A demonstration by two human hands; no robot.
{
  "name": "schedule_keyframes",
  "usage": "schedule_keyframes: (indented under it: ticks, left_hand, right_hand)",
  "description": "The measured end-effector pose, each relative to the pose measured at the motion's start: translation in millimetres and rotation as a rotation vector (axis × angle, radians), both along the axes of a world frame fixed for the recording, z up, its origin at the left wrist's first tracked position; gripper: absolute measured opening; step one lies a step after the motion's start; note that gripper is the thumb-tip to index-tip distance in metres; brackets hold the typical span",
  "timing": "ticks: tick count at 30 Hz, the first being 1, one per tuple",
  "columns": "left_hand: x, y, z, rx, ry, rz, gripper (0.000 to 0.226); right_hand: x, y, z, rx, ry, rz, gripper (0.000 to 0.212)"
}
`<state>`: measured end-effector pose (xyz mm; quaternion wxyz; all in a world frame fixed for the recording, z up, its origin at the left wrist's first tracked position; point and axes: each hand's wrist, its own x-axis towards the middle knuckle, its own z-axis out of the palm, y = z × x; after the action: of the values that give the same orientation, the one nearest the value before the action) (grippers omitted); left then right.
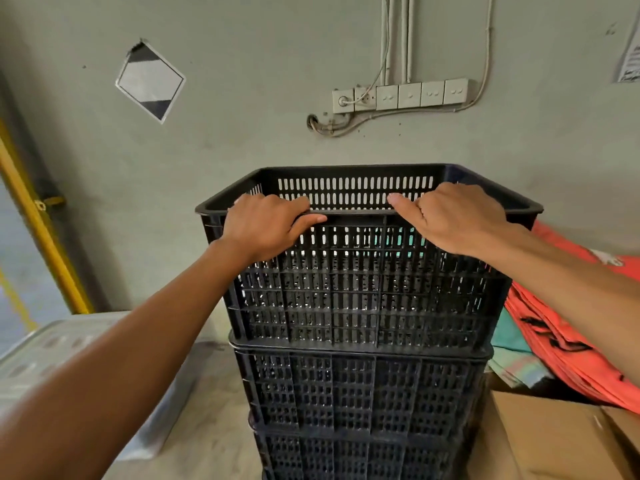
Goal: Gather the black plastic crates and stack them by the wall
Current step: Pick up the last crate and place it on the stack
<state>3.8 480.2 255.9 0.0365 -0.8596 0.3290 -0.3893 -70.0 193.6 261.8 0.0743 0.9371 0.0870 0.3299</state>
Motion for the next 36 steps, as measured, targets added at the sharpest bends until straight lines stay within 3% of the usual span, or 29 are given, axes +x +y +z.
schedule_keyframes:
  ticks: [9, 11, 13, 15, 18, 20, 22, 24, 25, 27, 33, 36]
  left_hand:
    - [2, 5, 9, 0.063, 0.176, -0.009, 0.069]
    - [1, 4, 11, 0.082, 0.211, 0.01, 0.073]
    - [1, 3, 20, 0.066, 0.404, -0.011, 0.084]
    - [2, 2, 40, 0.017, 0.555, -0.056, 0.099]
    - [7, -2, 82, -0.162, 0.479, -0.107, 0.101]
    - [9, -2, 91, -0.315, 0.488, -0.16, 0.095]
    - [12, 2, 74, -0.289, 0.621, -0.109, 0.1]
    - [13, 7, 44, -0.099, 0.761, 0.05, 0.113]
    - [15, 9, 36, -0.061, 0.79, 0.094, 0.118]
    - [23, 9, 37, -0.102, 0.802, 0.081, 0.116]
    - [37, 5, 43, 0.038, 0.989, 0.031, 0.095]
    - [52, 4, 59, 0.136, 0.983, 0.093, 0.104]
  right_hand:
    - [4, 4, 7, 0.101, 0.202, -0.115, 0.089]
    - [2, 5, 9, 0.187, 0.283, -0.14, 0.09]
    - [1, 8, 19, 0.377, 0.361, -0.086, 0.081]
    - [4, 9, 45, 0.502, 0.257, 0.025, 0.066]
    - [7, 6, 97, 0.571, -0.085, 0.132, 0.063]
    - [9, -1, 100, 0.57, -0.125, 0.111, 0.063]
    - [10, -5, 64, 0.455, 0.05, -0.03, 0.059]
    - [13, -8, 25, 0.46, 0.236, -0.11, 0.059]
    - [16, -10, 18, 0.482, 0.24, -0.118, 0.06]
    - [25, -12, 24, 0.463, 0.263, -0.117, 0.059]
    - [29, -20, 30, 0.705, 0.618, -0.026, 0.056]
    - [36, -29, 46, 0.794, 0.709, -0.022, 0.058]
